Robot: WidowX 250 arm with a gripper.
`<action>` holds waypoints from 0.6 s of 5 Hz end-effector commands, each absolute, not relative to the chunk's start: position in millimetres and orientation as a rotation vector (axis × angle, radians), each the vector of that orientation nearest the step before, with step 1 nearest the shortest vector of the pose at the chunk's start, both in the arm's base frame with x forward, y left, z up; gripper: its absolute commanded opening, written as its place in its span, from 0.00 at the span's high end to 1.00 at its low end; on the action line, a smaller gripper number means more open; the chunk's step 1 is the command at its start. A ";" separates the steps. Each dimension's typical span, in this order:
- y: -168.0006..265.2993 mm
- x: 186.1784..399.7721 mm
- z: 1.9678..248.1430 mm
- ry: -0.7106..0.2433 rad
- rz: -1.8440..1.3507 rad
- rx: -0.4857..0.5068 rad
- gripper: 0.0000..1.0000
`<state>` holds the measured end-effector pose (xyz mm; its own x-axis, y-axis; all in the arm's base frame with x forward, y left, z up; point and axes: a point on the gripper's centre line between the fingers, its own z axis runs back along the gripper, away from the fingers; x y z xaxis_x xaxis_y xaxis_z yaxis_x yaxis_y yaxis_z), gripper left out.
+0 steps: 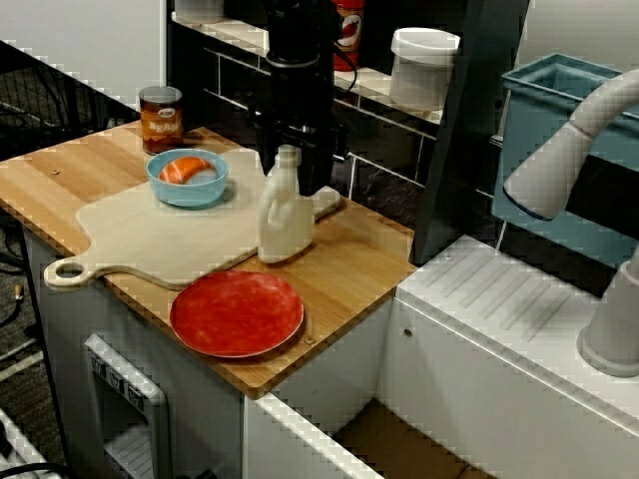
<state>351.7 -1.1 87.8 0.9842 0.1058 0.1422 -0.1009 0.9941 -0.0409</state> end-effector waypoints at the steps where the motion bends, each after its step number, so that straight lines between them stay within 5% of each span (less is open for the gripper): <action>1: 26.3 345.2 169.9 -0.234 0.155 -0.127 1.00; 3: 57.4 330.9 183.7 -0.251 0.183 -0.131 1.00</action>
<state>335.8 55.3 166.1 0.9624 0.2051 0.1780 -0.1770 0.9709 -0.1614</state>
